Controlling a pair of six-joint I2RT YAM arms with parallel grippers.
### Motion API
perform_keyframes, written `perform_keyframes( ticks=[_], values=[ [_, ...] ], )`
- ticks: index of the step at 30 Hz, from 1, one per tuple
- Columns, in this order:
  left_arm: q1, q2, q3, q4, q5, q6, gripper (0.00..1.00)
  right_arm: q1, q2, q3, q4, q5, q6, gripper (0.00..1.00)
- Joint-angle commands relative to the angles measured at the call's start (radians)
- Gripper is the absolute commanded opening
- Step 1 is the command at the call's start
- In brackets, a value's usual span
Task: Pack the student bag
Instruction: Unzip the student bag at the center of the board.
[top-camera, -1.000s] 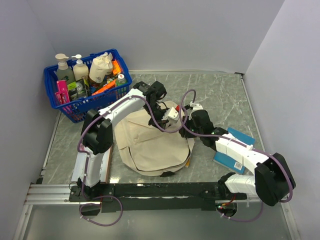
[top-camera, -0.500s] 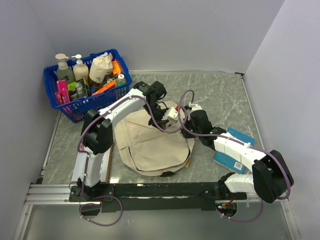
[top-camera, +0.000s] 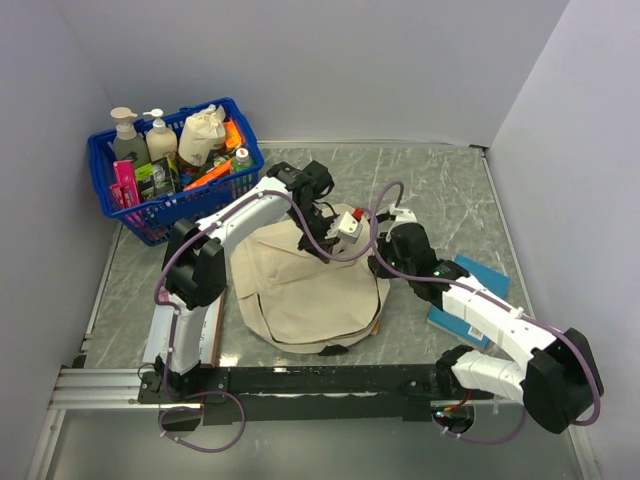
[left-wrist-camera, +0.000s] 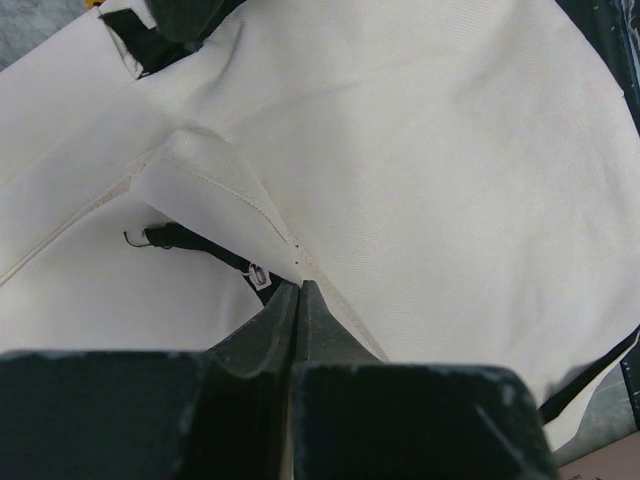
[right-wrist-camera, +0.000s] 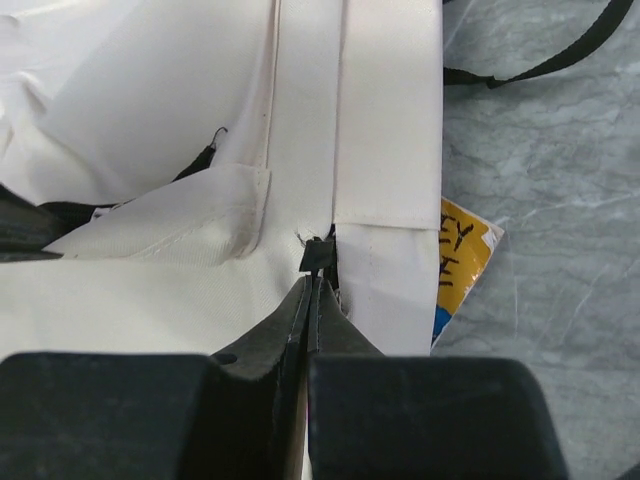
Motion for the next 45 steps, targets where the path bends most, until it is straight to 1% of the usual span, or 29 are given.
perform_keyframes(
  ticks=[1, 6, 7, 9, 10, 12, 13, 15, 18, 19, 21, 22, 23, 26, 27, 28, 29, 30, 31, 32, 33, 34, 36, 37, 38, 39, 42, 44, 45],
  values=[
    [-0.010, -0.020, 0.039, 0.017, 0.052, -0.032, 0.02, 0.007, -0.053, -0.020, -0.033, 0.002, 0.033, 0.00],
    [-0.010, -0.023, 0.028, 0.078, 0.047, -0.076, 0.02, 0.005, -0.111, -0.051, -0.047, -0.001, 0.047, 0.00],
    [-0.009, -0.025, 0.025, 0.095, 0.039, -0.108, 0.02, 0.007, -0.128, -0.059, -0.044, 0.002, 0.058, 0.00],
    [-0.009, -0.026, 0.016, 0.172, 0.020, -0.157, 0.02, 0.007, -0.173, -0.080, -0.038, 0.006, 0.073, 0.00],
    [-0.010, -0.026, 0.013, 0.202, -0.002, -0.215, 0.02, 0.005, -0.183, -0.088, -0.038, 0.008, 0.076, 0.00],
    [-0.009, -0.022, 0.017, 0.283, -0.022, -0.278, 0.02, 0.007, -0.220, -0.112, -0.027, 0.014, 0.093, 0.00],
    [-0.007, -0.019, 0.021, 0.308, -0.039, -0.339, 0.01, 0.007, -0.232, -0.123, -0.019, 0.017, 0.098, 0.00],
    [0.002, -0.007, 0.031, 0.366, -0.047, -0.427, 0.01, 0.007, -0.262, -0.145, 0.002, 0.026, 0.110, 0.01],
    [0.008, 0.022, 0.062, 0.374, -0.054, -0.472, 0.01, 0.003, -0.266, -0.157, 0.028, 0.028, 0.112, 0.01],
    [0.007, 0.030, 0.070, 0.339, -0.048, -0.455, 0.01, 0.000, -0.260, -0.155, 0.034, 0.019, 0.107, 0.00],
    [0.008, 0.038, 0.079, 0.296, -0.011, -0.402, 0.13, -0.004, -0.225, -0.136, 0.042, 0.009, 0.098, 0.00],
    [0.007, 0.038, 0.076, 0.269, 0.001, -0.386, 0.21, -0.012, -0.211, -0.128, 0.050, -0.004, 0.092, 0.00],
    [0.008, 0.032, 0.065, 0.261, 0.009, -0.369, 0.33, -0.012, -0.185, -0.117, 0.050, -0.006, 0.089, 0.00],
    [0.008, 0.010, 0.071, 0.253, 0.006, -0.299, 0.45, -0.013, -0.156, -0.085, 0.054, -0.015, 0.078, 0.00],
    [0.007, 0.007, 0.082, 0.252, 0.003, -0.267, 0.47, -0.016, -0.156, -0.085, 0.059, -0.017, 0.075, 0.00],
    [0.008, 0.009, 0.097, 0.250, 0.001, -0.250, 0.52, -0.018, -0.157, -0.086, 0.062, -0.015, 0.075, 0.00],
    [0.007, 0.015, 0.138, 0.232, 0.007, -0.230, 0.54, -0.020, -0.160, -0.089, 0.068, -0.015, 0.076, 0.00],
    [0.008, 0.036, 0.161, 0.226, 0.030, -0.184, 0.56, -0.020, -0.162, -0.091, 0.068, -0.017, 0.076, 0.00],
    [0.010, 0.049, 0.181, 0.226, 0.044, -0.175, 0.61, -0.021, -0.167, -0.093, 0.068, -0.017, 0.076, 0.00],
    [0.010, 0.067, 0.235, 0.201, 0.064, -0.153, 0.64, -0.021, -0.171, -0.097, 0.070, -0.021, 0.076, 0.00],
    [0.008, 0.111, 0.263, 0.187, 0.103, -0.089, 0.68, -0.020, -0.174, -0.099, 0.065, -0.023, 0.076, 0.00],
    [0.007, 0.131, 0.287, 0.192, 0.116, -0.081, 0.74, -0.021, -0.180, -0.102, 0.059, -0.021, 0.079, 0.00],
    [-0.007, 0.193, 0.349, 0.219, 0.137, -0.087, 0.78, -0.020, -0.186, -0.108, 0.050, -0.018, 0.082, 0.00],
    [-0.013, 0.210, 0.361, 0.227, 0.160, -0.079, 0.83, -0.021, -0.196, -0.109, 0.050, -0.018, 0.081, 0.00],
    [-0.016, 0.225, 0.354, 0.236, 0.174, -0.058, 0.92, -0.021, -0.199, -0.116, 0.050, -0.018, 0.082, 0.00],
    [-0.020, 0.228, 0.338, 0.262, 0.185, -0.044, 0.97, -0.021, -0.200, -0.116, 0.047, -0.015, 0.082, 0.00],
    [-0.039, 0.228, 0.257, 0.291, 0.191, 0.045, 0.96, -0.021, -0.209, -0.116, 0.044, -0.015, 0.075, 0.00],
    [-0.049, 0.239, 0.245, 0.281, 0.205, 0.101, 0.96, -0.023, -0.213, -0.116, 0.045, -0.029, 0.072, 0.00],
    [-0.050, 0.243, 0.245, 0.282, 0.213, 0.106, 0.96, -0.024, -0.214, -0.119, 0.050, -0.034, 0.070, 0.00]
  ],
)
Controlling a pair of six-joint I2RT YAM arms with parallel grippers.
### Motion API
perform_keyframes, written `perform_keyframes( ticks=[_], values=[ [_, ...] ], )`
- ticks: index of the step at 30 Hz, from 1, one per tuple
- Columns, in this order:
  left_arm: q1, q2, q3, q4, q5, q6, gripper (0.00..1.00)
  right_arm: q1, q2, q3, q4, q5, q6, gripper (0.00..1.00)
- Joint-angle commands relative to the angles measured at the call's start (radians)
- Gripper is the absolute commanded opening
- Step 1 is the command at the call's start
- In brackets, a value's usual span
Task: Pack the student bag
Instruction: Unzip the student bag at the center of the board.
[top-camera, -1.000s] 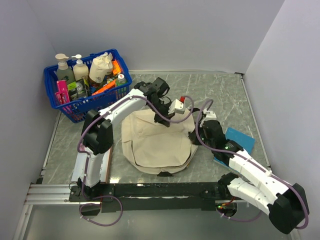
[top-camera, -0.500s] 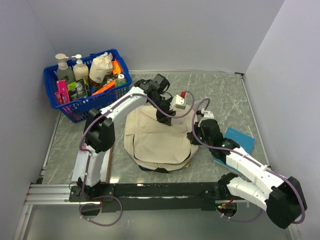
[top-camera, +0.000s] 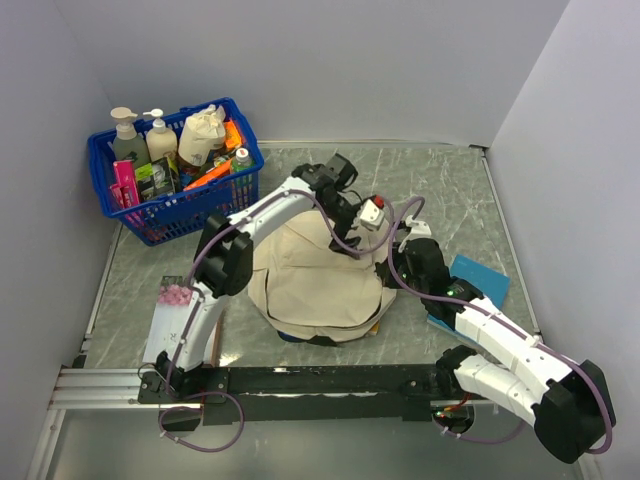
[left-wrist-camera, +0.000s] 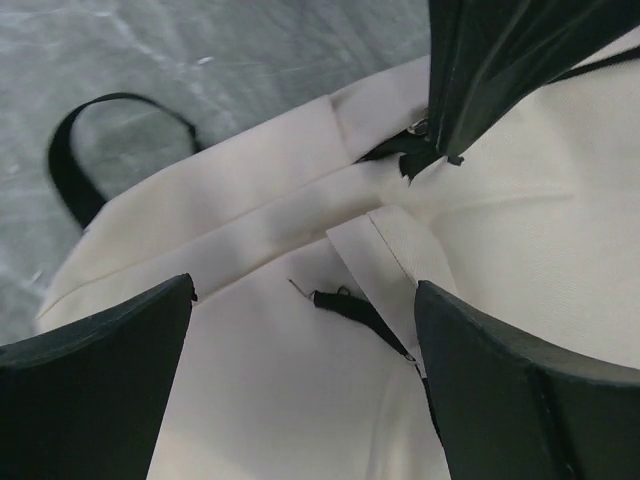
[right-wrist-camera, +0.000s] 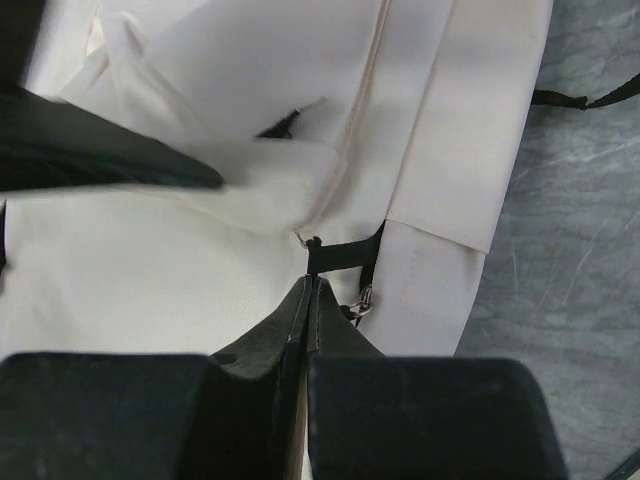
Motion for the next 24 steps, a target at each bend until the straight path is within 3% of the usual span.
perform_keyframes(
  ticks=[1, 13, 16, 20, 23, 24],
  values=[
    [-0.031, 0.017, -0.007, 0.024, 0.092, 0.137, 0.96, -0.006, -0.030, 0.013, 0.042, -0.031, -0.006, 0.00],
    [-0.079, 0.122, 0.065, 0.025, 0.112, 0.143, 0.99, -0.007, -0.027, -0.007, 0.081, -0.098, -0.010, 0.00],
    [-0.083, 0.148, 0.066, 0.009, 0.107, 0.140, 0.88, -0.007, -0.038, -0.010, 0.092, -0.110, -0.013, 0.00],
    [-0.086, 0.145, 0.043, 0.118, 0.113, 0.076, 0.75, -0.009, -0.032, -0.004, 0.095, -0.127, -0.006, 0.00],
    [-0.085, 0.135, -0.002, 0.205, 0.116, 0.015, 0.43, -0.007, -0.047, -0.015, 0.092, -0.140, 0.007, 0.00],
    [-0.085, 0.132, -0.028, 0.283, 0.113, -0.016, 0.06, -0.009, -0.053, -0.023, 0.086, -0.140, 0.010, 0.00]
  ],
)
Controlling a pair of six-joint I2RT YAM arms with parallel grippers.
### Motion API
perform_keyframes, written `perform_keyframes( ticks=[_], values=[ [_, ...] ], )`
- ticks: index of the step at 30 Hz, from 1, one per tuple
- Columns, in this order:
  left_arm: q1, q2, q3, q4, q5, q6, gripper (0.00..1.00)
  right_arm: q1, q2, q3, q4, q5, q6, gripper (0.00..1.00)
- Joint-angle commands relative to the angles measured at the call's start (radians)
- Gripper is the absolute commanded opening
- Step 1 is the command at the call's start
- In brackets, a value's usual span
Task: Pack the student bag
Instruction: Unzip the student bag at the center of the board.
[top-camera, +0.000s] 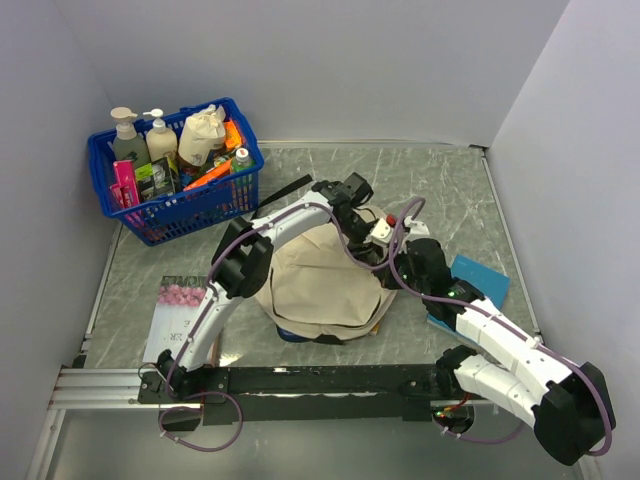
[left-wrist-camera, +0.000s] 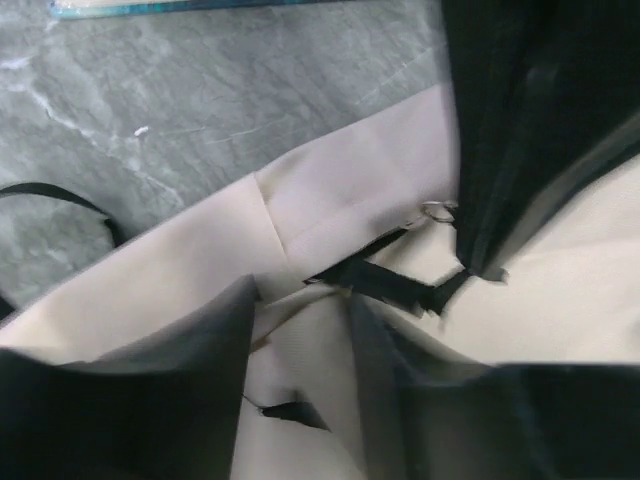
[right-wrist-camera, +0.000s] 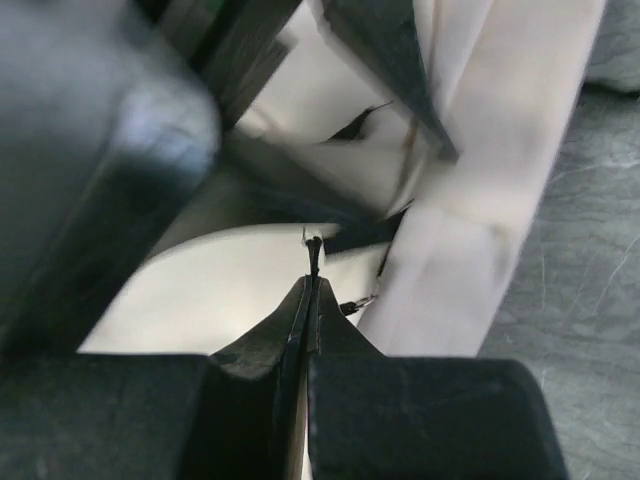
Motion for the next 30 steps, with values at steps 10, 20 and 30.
perform_keyframes(
  ticks=[10, 20, 30],
  values=[
    [0.019, -0.040, -0.075, 0.330, -0.064, -0.202, 0.01, 0.002, -0.139, -0.024, -0.089, 0.066, 0.061, 0.00],
    [0.091, -0.061, -0.051, 0.265, -0.153, -0.191, 0.01, 0.004, -0.197, -0.017, -0.255, 0.210, 0.133, 0.00],
    [0.134, -0.066, -0.006, 0.437, -0.319, -0.417, 0.01, 0.002, -0.252, -0.001, -0.343, 0.212, 0.177, 0.00]
  ],
)
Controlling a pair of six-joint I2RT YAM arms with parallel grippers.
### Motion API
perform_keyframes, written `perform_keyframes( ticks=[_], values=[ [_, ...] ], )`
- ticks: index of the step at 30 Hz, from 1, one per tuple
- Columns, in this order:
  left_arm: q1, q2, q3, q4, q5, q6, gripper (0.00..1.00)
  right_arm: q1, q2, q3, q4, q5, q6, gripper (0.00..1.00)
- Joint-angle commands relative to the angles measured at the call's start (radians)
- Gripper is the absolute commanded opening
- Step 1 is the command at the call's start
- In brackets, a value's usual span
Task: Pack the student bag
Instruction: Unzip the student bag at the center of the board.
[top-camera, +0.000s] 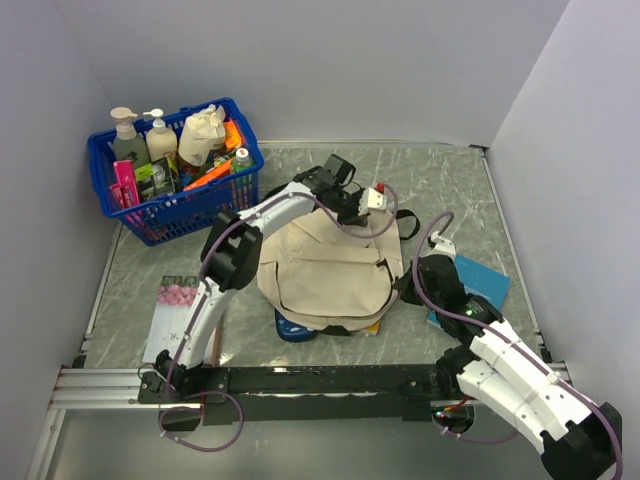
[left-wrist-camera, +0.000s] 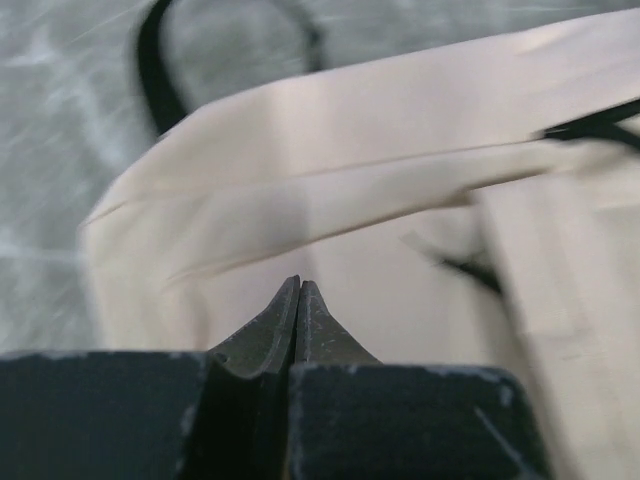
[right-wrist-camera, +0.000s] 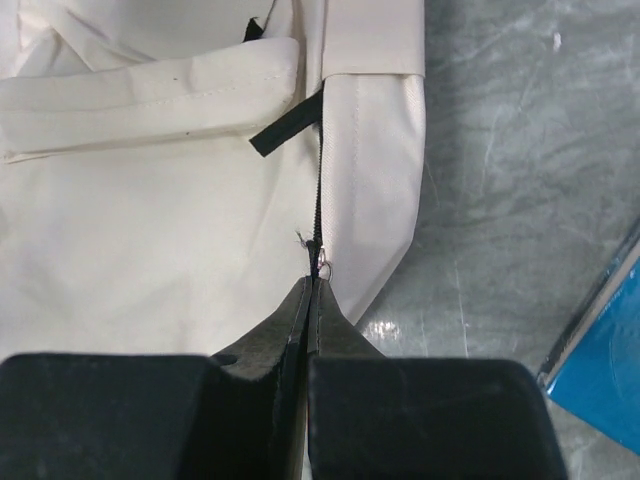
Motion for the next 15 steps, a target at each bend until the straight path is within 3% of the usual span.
perform_keyframes(
  ticks=[1, 4, 7, 10, 11, 15],
  values=[
    [0.046, -0.045, 0.083, 0.094, -0.032, -0.107, 0.01, 0.004, -0.048, 0.029, -0.051, 0.004, 0.024, 0.00],
    [0.072, -0.074, 0.085, -0.044, 0.147, 0.020, 0.02, 0.003, -0.027, 0.030, -0.034, 0.008, 0.023, 0.00],
    [0.056, -0.152, -0.004, -0.175, 0.230, 0.224, 0.31, 0.003, 0.022, 0.046, -0.014, 0.005, 0.027, 0.00],
    [0.001, -0.178, -0.065, -0.311, 0.250, 0.399, 0.43, 0.004, 0.044, 0.043, 0.018, -0.001, 0.036, 0.00],
    [-0.009, -0.187, -0.079, -0.348, 0.272, 0.542, 0.47, 0.003, 0.044, 0.040, 0.026, -0.004, 0.041, 0.00],
    [-0.068, -0.154, -0.062, -0.440, 0.267, 0.660, 0.64, 0.003, 0.015, 0.030, 0.038, 0.005, 0.055, 0.00]
  ],
)
